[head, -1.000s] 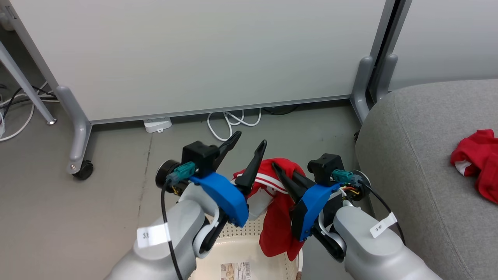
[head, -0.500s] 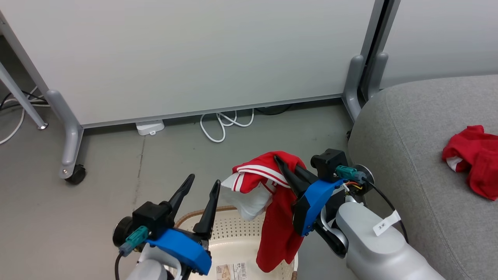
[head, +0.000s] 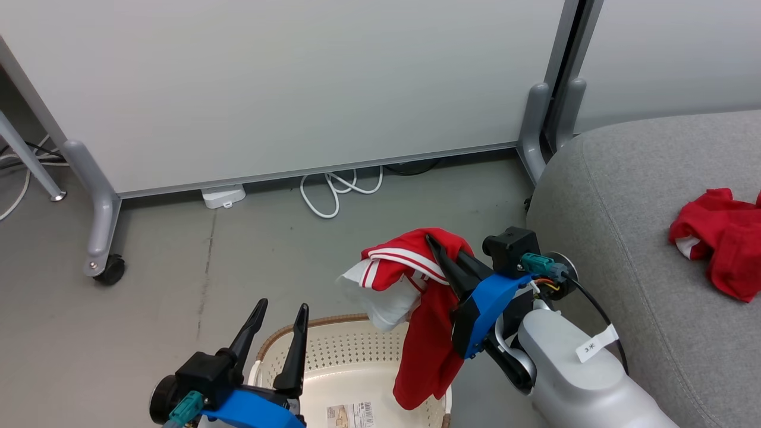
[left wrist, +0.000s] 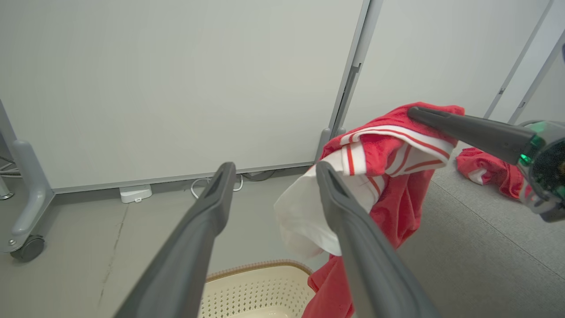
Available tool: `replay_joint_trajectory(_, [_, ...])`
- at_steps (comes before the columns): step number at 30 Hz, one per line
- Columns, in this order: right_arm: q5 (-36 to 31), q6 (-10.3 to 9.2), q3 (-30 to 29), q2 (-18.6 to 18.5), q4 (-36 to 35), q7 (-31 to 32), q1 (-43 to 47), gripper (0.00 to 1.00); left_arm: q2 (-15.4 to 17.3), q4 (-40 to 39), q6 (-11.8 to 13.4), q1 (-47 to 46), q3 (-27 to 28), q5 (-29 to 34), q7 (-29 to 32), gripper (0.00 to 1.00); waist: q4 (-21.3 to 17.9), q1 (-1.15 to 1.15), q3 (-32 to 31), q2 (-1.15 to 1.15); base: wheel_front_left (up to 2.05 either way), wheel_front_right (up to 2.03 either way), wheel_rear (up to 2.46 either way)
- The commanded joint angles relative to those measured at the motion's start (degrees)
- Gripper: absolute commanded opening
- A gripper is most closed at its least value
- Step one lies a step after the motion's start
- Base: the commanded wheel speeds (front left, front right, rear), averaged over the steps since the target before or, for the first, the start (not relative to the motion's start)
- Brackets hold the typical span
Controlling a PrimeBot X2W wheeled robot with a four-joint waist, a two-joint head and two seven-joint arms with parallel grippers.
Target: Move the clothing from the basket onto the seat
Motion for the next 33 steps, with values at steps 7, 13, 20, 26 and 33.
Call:
replay_joint_trajectory(7, [-1.25,0.01,-0.35,-0.06,-1.72,-0.34,0.52,0.0,0.19,-1.08,-0.46,-0.32,-0.47,0.33,-0.28,1.0,-2.08,0.0,0.34,0.0,0.0,0.0,0.0])
replay_joint_trajectory(13, [-1.15,0.01,-0.6,-0.04,-5.13,-0.34,1.65,0.0,0.56,-0.95,-0.47,-0.21,0.21,-0.26,-0.28,1.0,-6.26,0.0,0.67,0.0,0.0,0.0,0.0])
replay_joint_trajectory(20, [-2.56,0.01,-0.83,-0.06,-8.99,-0.34,2.63,0.0,0.73,-1.42,-0.48,0.44,0.91,-0.51,-0.28,1.0,-12.88,0.0,1.23,0.0,0.0,0.0,0.0])
replay_joint_trajectory(26, [-4.24,0.01,-2.42,-0.08,-11.39,-0.35,3.92,0.0,0.71,-1.75,-0.48,-0.29,1.71,0.07,-0.28,1.0,-18.55,0.0,2.23,0.0,0.0,0.0,0.0])
replay_joint_trajectory(33, [-5.08,0.01,-4.4,-0.04,-13.7,-0.34,5.86,0.0,1.2,-1.56,-0.47,-1.02,2.1,0.15,-0.28,1.0,-23.77,0.0,3.46,0.0,0.0,0.0,0.0])
